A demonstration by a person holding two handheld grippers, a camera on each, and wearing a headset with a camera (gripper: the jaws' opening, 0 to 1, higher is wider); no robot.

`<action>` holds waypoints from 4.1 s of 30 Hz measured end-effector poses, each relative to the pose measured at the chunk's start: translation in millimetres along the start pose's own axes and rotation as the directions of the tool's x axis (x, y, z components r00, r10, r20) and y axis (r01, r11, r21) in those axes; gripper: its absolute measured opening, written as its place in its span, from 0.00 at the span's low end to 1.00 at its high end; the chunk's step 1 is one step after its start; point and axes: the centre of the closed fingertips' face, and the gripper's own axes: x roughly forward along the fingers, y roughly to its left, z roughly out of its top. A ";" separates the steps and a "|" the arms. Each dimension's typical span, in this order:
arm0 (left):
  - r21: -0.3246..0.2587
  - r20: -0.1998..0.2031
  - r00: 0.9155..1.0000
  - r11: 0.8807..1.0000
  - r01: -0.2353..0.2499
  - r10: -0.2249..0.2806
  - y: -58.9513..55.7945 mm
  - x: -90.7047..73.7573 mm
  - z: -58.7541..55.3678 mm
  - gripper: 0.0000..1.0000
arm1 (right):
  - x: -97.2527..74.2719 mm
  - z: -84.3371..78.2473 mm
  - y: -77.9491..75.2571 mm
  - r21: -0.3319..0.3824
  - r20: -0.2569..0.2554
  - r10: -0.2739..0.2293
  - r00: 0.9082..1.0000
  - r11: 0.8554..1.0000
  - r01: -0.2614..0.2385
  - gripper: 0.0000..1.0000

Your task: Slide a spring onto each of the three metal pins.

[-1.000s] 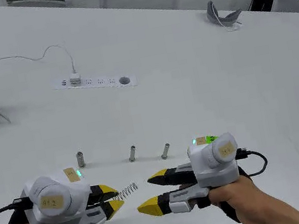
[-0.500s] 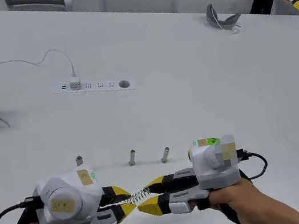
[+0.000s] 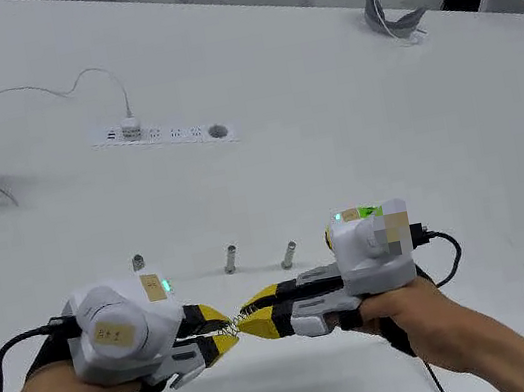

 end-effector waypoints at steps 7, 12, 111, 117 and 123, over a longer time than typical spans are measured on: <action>-0.002 -0.005 1.000 1.000 0.006 -0.006 0.6 -1.2 -2.2 0.10 | 3.7 0.1 2.5 -0.070 -0.061 0.007 0.998 0.997 -0.012 0.12; -0.007 0.002 1.000 1.000 0.009 -0.009 1.5 -0.1 0.1 0.10 | 3.3 2.1 1.5 -0.163 -0.132 0.004 0.991 0.986 -0.025 0.12; -0.319 -0.051 0.948 0.895 -0.313 0.314 73.7 -58.3 -61.3 0.63 | -13.5 2.4 -104.3 -0.378 -0.337 -0.245 0.909 0.919 0.108 0.13; -0.338 -0.061 0.946 0.885 -0.321 0.320 74.4 -61.4 -67.1 0.67 | -9.5 5.2 -111.8 -0.383 -0.348 -0.244 0.905 0.918 0.100 0.13; -0.354 -0.061 0.942 0.875 -0.329 0.330 73.6 -66.1 -70.2 0.69 | -5.1 8.1 -122.4 -0.383 -0.355 -0.249 0.901 0.918 0.102 0.13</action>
